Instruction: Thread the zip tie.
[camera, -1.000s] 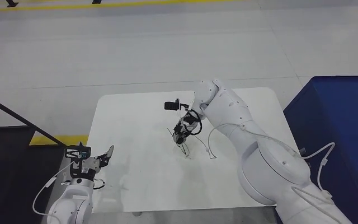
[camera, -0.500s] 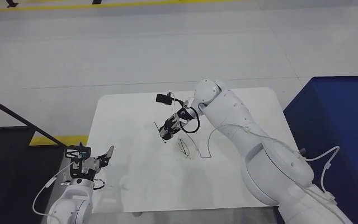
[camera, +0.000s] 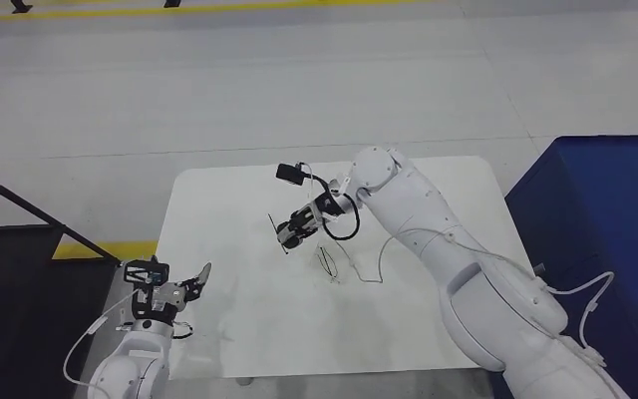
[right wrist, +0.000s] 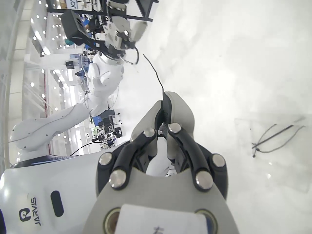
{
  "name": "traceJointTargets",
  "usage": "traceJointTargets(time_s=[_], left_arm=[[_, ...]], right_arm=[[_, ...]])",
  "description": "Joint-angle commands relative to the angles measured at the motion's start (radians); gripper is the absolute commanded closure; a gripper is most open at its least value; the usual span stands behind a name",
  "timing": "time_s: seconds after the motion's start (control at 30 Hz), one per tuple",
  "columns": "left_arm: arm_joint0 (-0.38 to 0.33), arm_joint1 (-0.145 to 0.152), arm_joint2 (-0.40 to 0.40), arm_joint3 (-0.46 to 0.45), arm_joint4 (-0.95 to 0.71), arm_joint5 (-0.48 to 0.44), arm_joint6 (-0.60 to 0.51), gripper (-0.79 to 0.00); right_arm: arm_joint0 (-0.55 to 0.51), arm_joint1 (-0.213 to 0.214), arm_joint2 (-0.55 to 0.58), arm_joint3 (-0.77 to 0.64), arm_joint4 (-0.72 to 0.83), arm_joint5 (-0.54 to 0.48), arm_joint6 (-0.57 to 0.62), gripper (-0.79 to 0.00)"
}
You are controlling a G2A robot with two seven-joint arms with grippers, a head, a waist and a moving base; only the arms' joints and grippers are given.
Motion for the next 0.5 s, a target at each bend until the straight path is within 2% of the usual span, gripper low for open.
traceJointTargets(time_s=[0.0, 0.03, 0.1, 0.17, 0.2, 0.43, 0.47], left_arm=[[0.022, 0.004, -0.031, -0.071, -0.391, -0.164, -0.27, -0.785], [0.03, 0.007, -0.046, -0.098, -0.514, -0.184, -0.39, -0.785], [0.032, 0.014, -0.077, -0.141, -0.777, -0.161, -0.622, -0.785], [0.008, 0.023, -0.129, -0.16, -0.937, -0.106, -0.782, -0.785], [-0.001, 0.025, -0.149, -0.164, -0.943, -0.092, -0.801, -0.785], [-0.001, 0.025, -0.149, -0.164, -0.943, -0.092, -0.801, -0.785], [0.005, 0.022, -0.127, -0.164, -1.021, -0.08, -0.808, -0.785]], right_arm=[[-0.023, 0.02, 0.027, -0.05, 0.039, -0.01, -0.009, 0.0], [-0.036, 0.032, 0.04, -0.077, 0.052, -0.016, -0.015, 0.0], [-0.068, 0.059, 0.072, -0.137, 0.089, -0.025, -0.025, 0.0], [-0.103, 0.087, 0.1, -0.207, 0.114, -0.017, -0.016, 0.0], [-0.103, 0.087, 0.1, -0.207, 0.114, -0.017, -0.016, 0.0], [-0.107, 0.087, 0.101, -0.211, 0.117, -0.014, -0.02, 0.0], [-0.124, 0.087, 0.103, -0.232, 0.131, -0.008, -0.02, 0.0]])
